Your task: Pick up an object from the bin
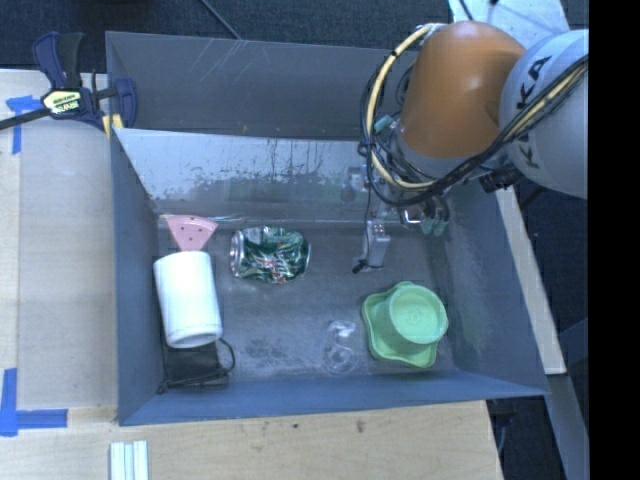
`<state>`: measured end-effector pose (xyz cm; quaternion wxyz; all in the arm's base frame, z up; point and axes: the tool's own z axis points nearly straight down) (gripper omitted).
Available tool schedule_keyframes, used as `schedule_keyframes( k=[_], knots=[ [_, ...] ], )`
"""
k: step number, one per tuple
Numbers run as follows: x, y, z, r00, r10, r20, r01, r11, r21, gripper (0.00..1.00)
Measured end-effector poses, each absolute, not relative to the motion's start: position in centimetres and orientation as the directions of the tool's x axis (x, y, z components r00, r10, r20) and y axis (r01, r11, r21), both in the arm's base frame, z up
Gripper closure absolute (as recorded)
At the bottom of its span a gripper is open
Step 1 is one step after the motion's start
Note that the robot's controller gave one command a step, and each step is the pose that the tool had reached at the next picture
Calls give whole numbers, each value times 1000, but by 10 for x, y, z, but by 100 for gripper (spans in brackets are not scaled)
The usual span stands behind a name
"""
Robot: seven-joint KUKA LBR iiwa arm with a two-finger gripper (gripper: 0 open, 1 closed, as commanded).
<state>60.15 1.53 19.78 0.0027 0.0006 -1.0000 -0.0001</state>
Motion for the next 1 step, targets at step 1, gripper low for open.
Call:
schedule_keyframes(
  k=[1],
  knots=[
    [603, 15, 203, -1000, -1, -3, -1, 1000, 0, 0]
  ],
)
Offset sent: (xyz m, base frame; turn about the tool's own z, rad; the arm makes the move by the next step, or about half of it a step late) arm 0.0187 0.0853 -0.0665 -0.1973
